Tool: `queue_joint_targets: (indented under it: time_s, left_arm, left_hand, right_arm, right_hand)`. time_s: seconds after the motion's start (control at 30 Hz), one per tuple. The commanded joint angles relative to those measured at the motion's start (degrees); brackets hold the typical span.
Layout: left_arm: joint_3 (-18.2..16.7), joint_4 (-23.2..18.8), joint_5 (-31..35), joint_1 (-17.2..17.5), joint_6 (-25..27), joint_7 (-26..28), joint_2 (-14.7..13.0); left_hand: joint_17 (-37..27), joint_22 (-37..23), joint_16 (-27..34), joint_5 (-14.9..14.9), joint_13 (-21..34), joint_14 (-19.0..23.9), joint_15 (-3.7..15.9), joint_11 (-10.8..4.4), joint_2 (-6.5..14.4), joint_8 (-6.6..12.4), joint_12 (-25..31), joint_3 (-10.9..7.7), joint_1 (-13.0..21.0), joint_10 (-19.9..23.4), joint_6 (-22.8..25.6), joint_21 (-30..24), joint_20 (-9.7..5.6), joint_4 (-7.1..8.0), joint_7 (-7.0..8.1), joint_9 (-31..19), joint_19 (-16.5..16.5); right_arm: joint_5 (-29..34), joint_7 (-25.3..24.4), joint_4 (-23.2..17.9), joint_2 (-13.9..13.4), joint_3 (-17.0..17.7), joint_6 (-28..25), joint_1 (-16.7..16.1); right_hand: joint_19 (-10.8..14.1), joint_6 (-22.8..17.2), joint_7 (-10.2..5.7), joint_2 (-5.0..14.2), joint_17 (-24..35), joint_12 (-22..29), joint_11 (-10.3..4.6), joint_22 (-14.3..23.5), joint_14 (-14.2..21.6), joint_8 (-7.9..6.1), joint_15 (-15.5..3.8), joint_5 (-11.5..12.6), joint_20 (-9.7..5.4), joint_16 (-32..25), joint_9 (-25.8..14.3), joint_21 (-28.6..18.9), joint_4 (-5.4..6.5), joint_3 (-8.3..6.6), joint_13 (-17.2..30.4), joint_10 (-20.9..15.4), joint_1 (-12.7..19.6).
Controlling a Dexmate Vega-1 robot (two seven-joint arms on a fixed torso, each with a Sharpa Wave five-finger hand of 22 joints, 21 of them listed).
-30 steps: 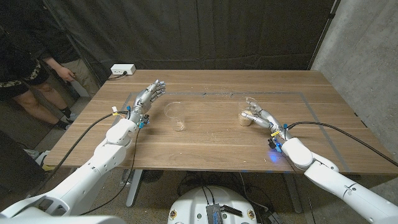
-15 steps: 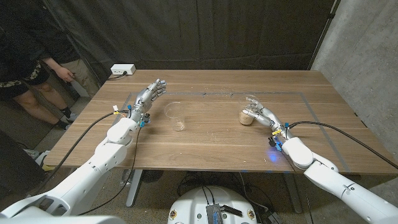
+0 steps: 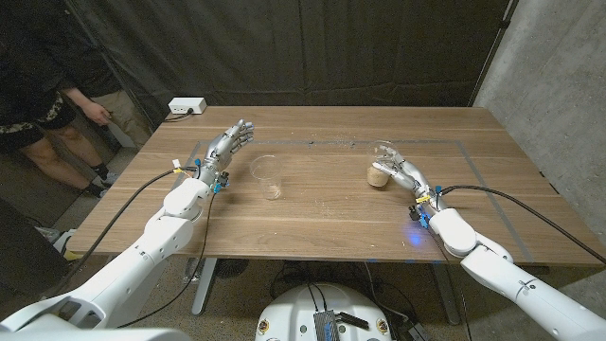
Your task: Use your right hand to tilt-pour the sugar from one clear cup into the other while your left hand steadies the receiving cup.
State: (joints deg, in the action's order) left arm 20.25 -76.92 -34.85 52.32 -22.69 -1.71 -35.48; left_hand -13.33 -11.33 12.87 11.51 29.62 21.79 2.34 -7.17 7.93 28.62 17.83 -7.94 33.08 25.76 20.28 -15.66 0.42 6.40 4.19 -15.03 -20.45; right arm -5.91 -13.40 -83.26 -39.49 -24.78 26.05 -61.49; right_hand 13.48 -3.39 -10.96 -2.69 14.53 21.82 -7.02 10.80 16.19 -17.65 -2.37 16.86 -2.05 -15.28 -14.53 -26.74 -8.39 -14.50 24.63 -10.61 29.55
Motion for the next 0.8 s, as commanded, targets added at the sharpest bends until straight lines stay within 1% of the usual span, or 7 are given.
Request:
queue_joint_targets:
  time_s: [0.03,0.23,0.3,0.37,0.47,0.8]
  left_arm:
    - [0.0,-1.2,0.3,0.3,1.0,1.1,-0.2]
    - [0.1,-1.3,0.3,0.3,1.3,1.1,-0.2]
    - [0.1,-1.2,0.3,0.2,1.3,1.0,-0.2]
    - [0.2,-1.1,0.3,0.1,1.4,0.9,-0.2]
    - [0.2,-1.1,0.2,0.1,1.5,0.9,-0.2]
    - [0.2,-0.9,0.3,-0.2,1.7,0.9,-0.1]
  left_hand:
    - [0.0,-0.1,-0.1,0.2,0.2,0.7,5.45,-0.03,0.0,-0.24,0.0,-0.31,-0.1,0.5,0.4,0.0,-0.23,-0.04,-0.23,-0.2,-0.1]
    - [0.0,-0.1,-0.1,0.2,0.3,0.7,5.43,-0.08,0.0,-0.28,-0.1,-0.38,-0.1,0.5,0.4,0.0,-0.25,-0.06,-0.12,-0.2,-0.2]
    - [0.0,-0.1,-0.1,0.2,0.3,0.7,5.44,0.0,-0.1,-0.29,-0.1,-0.4,-0.1,0.4,0.3,0.0,-0.22,-0.08,-0.1,-0.2,-0.1]
    - [0.0,-0.1,-0.2,0.2,0.3,0.6,5.47,-0.02,-0.1,-0.27,-0.1,-0.42,-0.1,0.4,0.4,0.0,-0.25,-0.08,-0.22,-0.2,-0.2]
    - [0.0,-0.1,-0.2,0.2,0.3,0.7,5.42,0.05,-0.1,-0.28,-0.2,-0.46,-0.1,0.4,0.4,0.0,-0.24,-0.1,-0.14,-0.2,-0.1]
    - [0.0,-0.1,-0.2,0.2,0.3,0.7,5.43,0.01,-0.1,-0.33,-0.2,-0.55,-0.1,0.4,0.4,0.0,-0.2,-0.14,-0.17,-0.2,-0.2]
  right_arm:
    - [-0.4,-0.6,1.6,0.9,0.5,2.8,0.6]
    - [0.0,-1.3,1.4,1.0,0.8,3.1,0.4]
    - [0.1,-1.6,1.4,1.1,0.9,3.1,0.3]
    - [0.4,-1.8,1.4,1.1,1.0,3.3,0.3]
    - [0.6,-2.1,1.4,1.1,1.1,3.4,0.4]
    - [1.2,-2.3,1.7,1.1,1.3,3.7,1.1]
  right_hand:
    - [1.0,-0.8,-0.19,0.26,0.4,0.7,-0.21,0.2,1.2,-0.63,-10.28,0.0,-0.69,-0.5,-0.1,-0.3,-0.06,-0.55,0.4,-0.9,1.1]
    - [1.2,-1.6,-0.71,0.82,0.6,1.4,-0.79,0.2,2.0,-1.08,-10.34,-0.1,-1.15,-0.6,-0.3,-0.1,-0.01,-0.88,0.7,-1.6,1.6]
    - [1.3,-1.7,-0.76,0.96,0.7,1.5,-0.69,0.2,2.1,-1.14,-10.37,-0.2,-1.31,-0.6,-0.3,-0.1,-0.01,-0.96,0.8,-1.8,1.7]
    - [2.3,-1.9,-0.86,1.3,0.8,1.6,-0.64,0.2,2.5,-1.31,-10.34,-0.3,-2.15,-0.7,-0.4,-0.4,0.05,-1.12,0.9,-1.8,1.9]
    - [2.7,-2.0,-0.87,1.54,1.0,1.8,-0.72,0.3,3.2,-1.44,-10.41,-0.4,-2.57,-1.0,-0.5,-0.5,0.06,-1.24,1.1,-1.8,2.2]
    - [3.2,-2.5,-0.75,2.08,1.5,2.2,-0.4,0.4,4.7,-1.81,-10.51,-0.6,-3.51,-1.5,-0.6,-0.6,-0.07,-1.6,1.5,-1.9,3.0]
